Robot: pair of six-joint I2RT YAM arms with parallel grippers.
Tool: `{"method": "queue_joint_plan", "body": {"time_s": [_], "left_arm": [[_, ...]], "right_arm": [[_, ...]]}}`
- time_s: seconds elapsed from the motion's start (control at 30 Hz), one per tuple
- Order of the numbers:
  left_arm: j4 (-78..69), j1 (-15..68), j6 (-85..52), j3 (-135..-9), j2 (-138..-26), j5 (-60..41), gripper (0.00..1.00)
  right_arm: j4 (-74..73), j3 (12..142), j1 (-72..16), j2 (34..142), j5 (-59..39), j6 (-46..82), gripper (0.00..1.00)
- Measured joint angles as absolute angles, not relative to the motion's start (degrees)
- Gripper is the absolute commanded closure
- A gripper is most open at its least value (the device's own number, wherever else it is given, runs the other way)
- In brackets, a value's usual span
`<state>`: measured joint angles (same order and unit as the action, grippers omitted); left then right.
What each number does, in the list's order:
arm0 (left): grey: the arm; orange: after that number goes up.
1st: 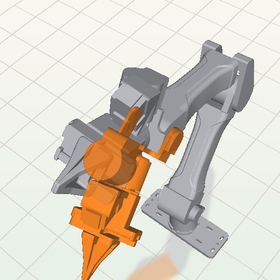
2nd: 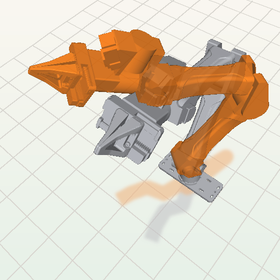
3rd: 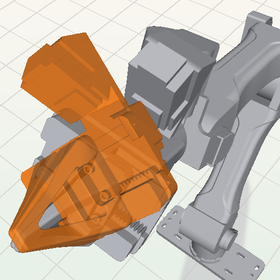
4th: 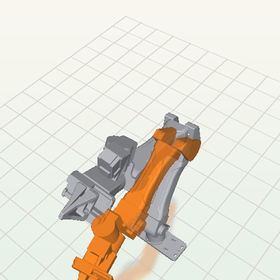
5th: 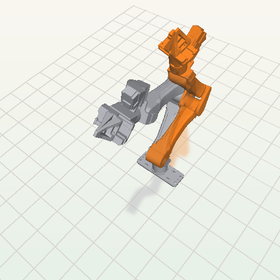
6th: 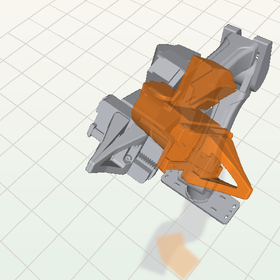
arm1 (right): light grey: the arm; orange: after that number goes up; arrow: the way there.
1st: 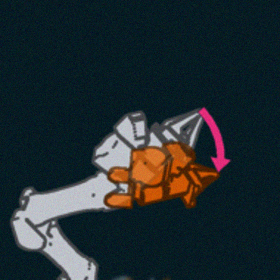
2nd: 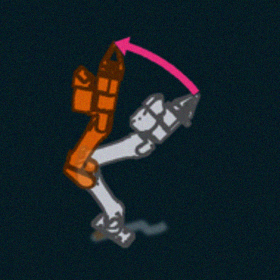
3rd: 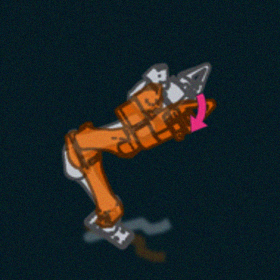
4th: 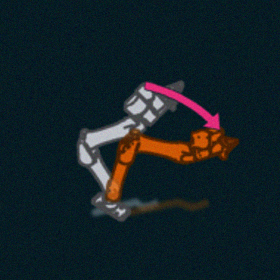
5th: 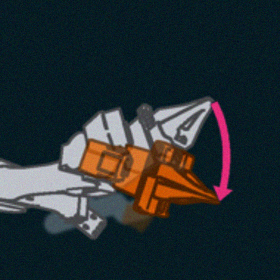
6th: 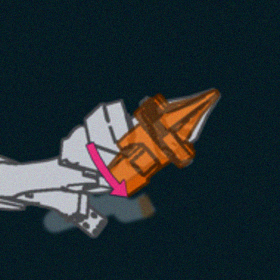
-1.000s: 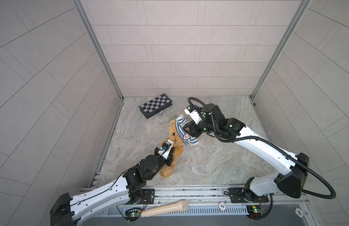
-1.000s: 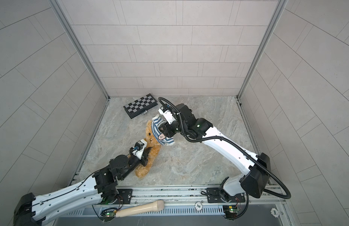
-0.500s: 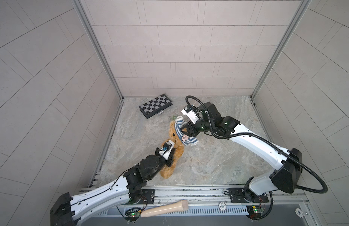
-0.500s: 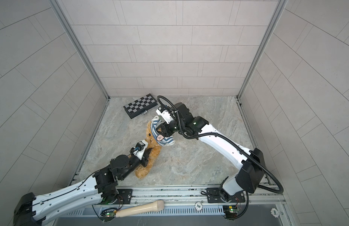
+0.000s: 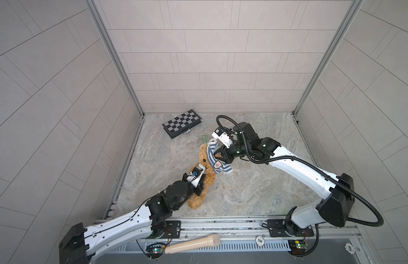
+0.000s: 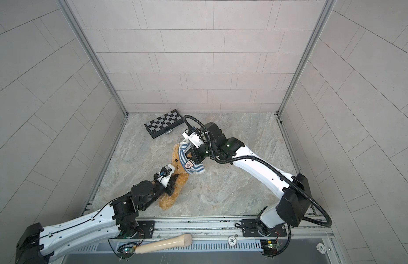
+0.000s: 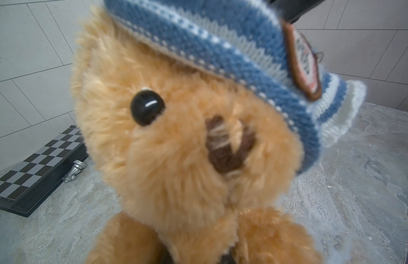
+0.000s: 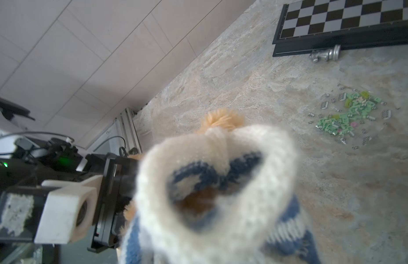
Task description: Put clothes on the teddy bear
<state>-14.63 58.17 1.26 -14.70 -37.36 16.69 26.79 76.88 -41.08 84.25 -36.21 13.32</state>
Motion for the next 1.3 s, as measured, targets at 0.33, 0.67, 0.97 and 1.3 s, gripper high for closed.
{"method": "queue_joint_plan", "body": {"time_s": [0.33, 0.67, 0.97, 1.3], "left_arm": [[-14.7, 58.4, -5.1, -15.5, -40.8, 18.1, 0.40], [-3.2, 53.8, -19.4, -20.3, -38.2, 7.1, 0.35], [0.4, 49.8, -30.0, -29.1, -37.6, -3.3, 0.62], [-1.5, 49.8, -32.1, -33.5, -46.6, -5.2, 0.75]], "right_arm": [[20.2, 68.4, -37.0, 79.4, -34.3, 13.9, 1.00], [15.5, 60.7, -36.4, 68.3, -21.0, 3.8, 1.00], [6.9, 53.0, -40.7, 67.5, -19.6, -4.3, 1.00], [2.6, 50.1, -43.0, 67.2, -19.7, -6.9, 1.00]]}}
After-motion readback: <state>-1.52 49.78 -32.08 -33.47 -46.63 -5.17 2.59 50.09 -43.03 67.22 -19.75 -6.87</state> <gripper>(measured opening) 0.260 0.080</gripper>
